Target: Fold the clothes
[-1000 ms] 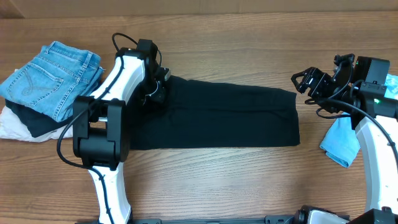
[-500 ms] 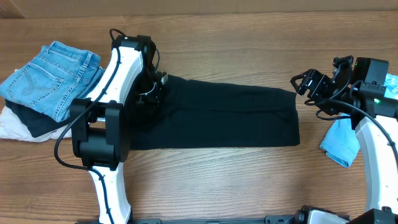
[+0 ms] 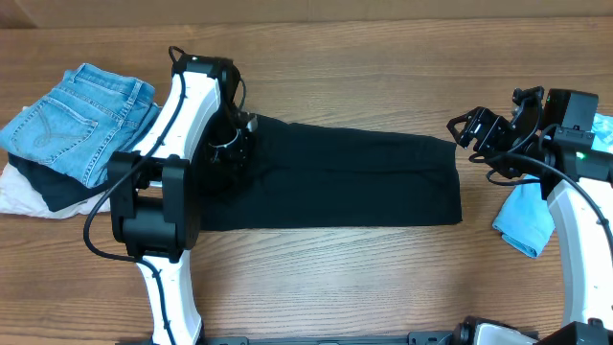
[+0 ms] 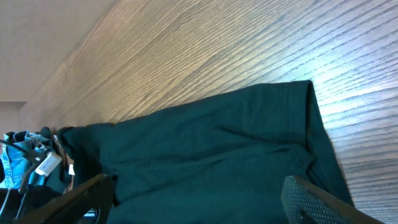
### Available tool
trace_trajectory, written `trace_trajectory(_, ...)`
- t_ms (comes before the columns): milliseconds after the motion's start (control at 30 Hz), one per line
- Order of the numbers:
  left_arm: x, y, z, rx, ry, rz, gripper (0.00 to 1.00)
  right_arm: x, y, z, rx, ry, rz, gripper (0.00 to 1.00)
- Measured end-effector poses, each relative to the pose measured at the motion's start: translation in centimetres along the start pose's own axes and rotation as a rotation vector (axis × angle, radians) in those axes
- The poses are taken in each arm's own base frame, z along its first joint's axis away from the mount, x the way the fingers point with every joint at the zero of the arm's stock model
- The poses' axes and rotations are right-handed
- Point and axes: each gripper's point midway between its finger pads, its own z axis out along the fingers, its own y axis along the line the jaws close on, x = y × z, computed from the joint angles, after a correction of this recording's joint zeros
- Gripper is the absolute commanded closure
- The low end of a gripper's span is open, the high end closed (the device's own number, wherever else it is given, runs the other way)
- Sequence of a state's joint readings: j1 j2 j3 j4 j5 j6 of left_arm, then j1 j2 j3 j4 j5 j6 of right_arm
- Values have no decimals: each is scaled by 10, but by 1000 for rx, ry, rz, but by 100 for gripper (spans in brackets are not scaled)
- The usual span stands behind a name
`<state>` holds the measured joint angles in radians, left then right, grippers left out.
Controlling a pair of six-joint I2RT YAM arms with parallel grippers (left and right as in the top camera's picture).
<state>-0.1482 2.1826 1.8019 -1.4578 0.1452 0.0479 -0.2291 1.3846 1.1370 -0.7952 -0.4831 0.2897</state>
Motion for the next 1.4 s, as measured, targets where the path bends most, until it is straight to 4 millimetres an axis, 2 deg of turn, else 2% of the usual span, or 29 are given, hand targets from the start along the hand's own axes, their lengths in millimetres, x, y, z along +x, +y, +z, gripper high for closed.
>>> trace_trajectory(133,-21,17,-2,-85,-86,-41,96,0,0,0,0,0,0,9)
trace_trajectory(267,-40,25,-5,-110,-166,-70,96,0,0,0,0,0,-1,9)
trace_trajectory(367,-42,24,-6,-97,-178,-75,96,0,0,0,0,0,-2,9)
trace_trajectory(500,-27,12,-3,-32,-115,-77,96,-1,0,0,2,-2,-3,9)
trace_trajectory(567,-25,15,-3,-50,-103,-93,96,-1,-1,0,4,-3,-3,9)
trace_trajectory(633,-30,24,-4,-104,-128,-118,96,-1,-1,0,5,-5,-3,9)
trace_trajectory(733,-48,37,-9,-156,-209,-132,96,-1,-2,0,10,-6,-4,9)
trace_trajectory(833,-62,35,-7,-135,-262,-124,96,-1,-2,0,12,-4,-2,9)
trace_trajectory(900,-64,25,4,-84,-265,-110,96,-1,-2,0,13,-4,-1,9)
trace_trajectory(1000,-46,-6,32,26,-179,-62,96,0,-2,0,13,-3,-1,9)
trace_trajectory(1133,-16,-54,44,107,-56,48,96,0,-2,0,13,-3,-2,9)
trace_trajectory(1200,-1,-69,47,113,1,86,96,0,-2,0,13,-3,-1,9)
trace_trajectory(1300,15,-75,48,103,64,102,96,0,-3,0,14,-3,-1,9)
trace_trajectory(1400,22,-62,43,69,99,71,96,0,-3,0,16,-4,-1,9)
